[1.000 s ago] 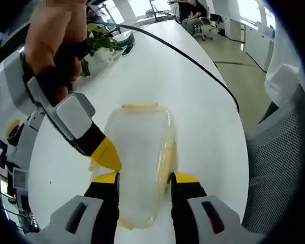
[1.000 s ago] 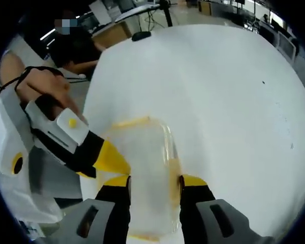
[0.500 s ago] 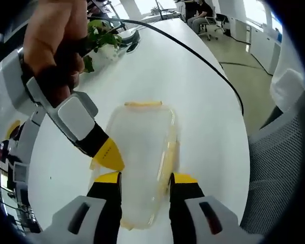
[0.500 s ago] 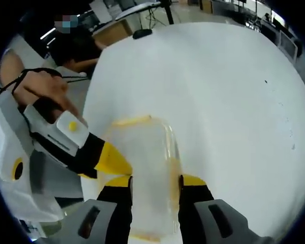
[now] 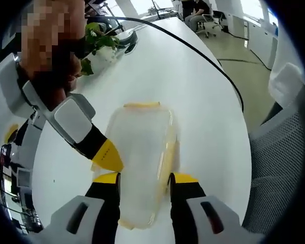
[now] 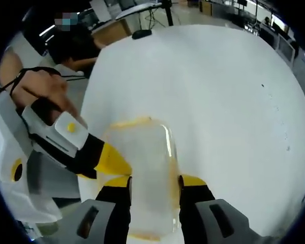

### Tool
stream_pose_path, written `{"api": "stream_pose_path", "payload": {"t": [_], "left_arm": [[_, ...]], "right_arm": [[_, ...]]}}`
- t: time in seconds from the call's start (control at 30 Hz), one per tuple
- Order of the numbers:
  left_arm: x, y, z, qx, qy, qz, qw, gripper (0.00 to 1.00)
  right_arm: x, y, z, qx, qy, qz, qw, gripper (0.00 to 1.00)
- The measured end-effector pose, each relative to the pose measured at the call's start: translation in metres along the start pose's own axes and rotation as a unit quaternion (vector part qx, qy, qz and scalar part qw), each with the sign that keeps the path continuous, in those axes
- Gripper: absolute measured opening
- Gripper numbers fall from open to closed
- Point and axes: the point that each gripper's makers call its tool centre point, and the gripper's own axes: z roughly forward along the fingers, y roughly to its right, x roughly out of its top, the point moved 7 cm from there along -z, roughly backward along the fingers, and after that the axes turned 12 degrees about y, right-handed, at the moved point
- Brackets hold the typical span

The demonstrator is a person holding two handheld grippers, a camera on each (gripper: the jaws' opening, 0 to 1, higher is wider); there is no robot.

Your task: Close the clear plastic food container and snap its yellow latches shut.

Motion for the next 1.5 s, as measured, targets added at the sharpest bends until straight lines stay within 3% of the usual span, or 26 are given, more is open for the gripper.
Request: {"api": "stream_pose_path", "payload": {"t": [0.2, 0.33, 0.5, 0.63, 1.13, 1.5], "left_arm": [[0.002, -0.001, -0.001, -0.01, -0.003, 0.0, 0.9999, 0.38], [0.005, -0.003, -0.004, -0.022, 0.001, -0.009, 0.9997, 0.37], [0.01, -0.003, -0.009, -0.033, 0.017, -0.01, 0.9993, 0.46], [0.009, -0.002, -0.012, -0.043, 0.011, 0.003, 0.999, 0.48], [-0.006, -0.014, -0.023, -0.057, -0.001, -0.02, 0.9982, 0.62], [-0.016, -0.023, -0.023, -0.057, -0.011, -0.029, 0.9979, 0.69]], "right_arm": [[0.0, -0.004, -0.001, -0.024, 0.008, 0.002, 0.9997, 0.35], [0.002, -0.007, -0.005, -0.042, 0.015, -0.022, 0.9988, 0.35], [0.003, -0.007, -0.014, -0.058, 0.031, -0.017, 0.9977, 0.38], [-0.003, -0.012, -0.02, -0.064, 0.031, -0.021, 0.9973, 0.45], [-0.023, -0.034, -0.028, -0.066, 0.036, -0.025, 0.9969, 0.57], [-0.031, -0.047, -0.028, -0.073, 0.016, -0.053, 0.9958, 0.66]]}}
